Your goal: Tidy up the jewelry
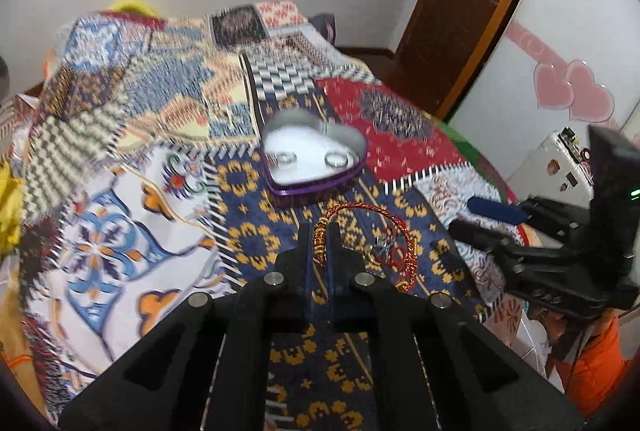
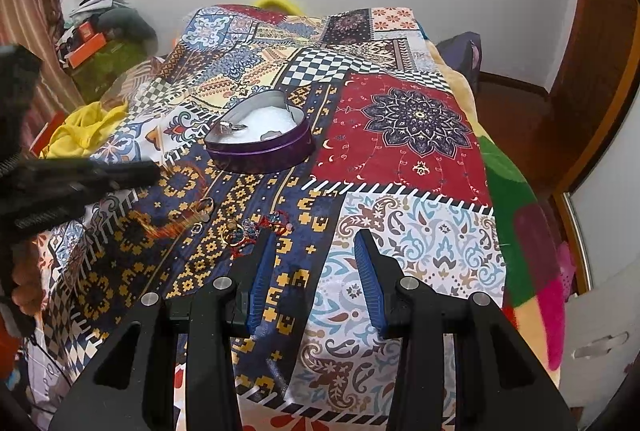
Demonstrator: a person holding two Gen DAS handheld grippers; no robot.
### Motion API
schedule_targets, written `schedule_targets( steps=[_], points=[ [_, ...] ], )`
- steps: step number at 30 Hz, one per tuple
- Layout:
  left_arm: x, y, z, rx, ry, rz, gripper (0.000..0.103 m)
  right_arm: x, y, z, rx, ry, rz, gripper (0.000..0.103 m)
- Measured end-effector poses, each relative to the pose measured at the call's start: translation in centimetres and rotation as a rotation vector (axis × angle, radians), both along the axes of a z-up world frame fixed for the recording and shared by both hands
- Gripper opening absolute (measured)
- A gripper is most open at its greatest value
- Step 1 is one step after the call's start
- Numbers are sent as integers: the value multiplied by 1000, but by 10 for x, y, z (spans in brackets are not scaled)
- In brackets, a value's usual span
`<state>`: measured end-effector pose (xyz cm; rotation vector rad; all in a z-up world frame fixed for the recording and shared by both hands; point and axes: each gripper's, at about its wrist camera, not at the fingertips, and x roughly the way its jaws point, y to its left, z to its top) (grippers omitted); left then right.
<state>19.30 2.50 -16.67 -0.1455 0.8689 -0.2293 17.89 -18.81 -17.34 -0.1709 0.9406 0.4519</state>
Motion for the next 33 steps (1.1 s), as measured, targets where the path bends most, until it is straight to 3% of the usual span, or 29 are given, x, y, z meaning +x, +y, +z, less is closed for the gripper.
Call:
schedule_targets(
  steps=[5,13,22,33],
  points=[
    [-8,3,7,47,-34,19,4,4,7,-11,-4,28,14,37],
    [-19,13,-14,28,14,29,4,3,20,-19,7,65,55,37],
    [-32,19,-27,61,30,41,4,-15,35,-25,13,89,118,37],
    [-40,13,-37,53,38,13,4,-19,38,-19,-3,66,83,30]
  ],
)
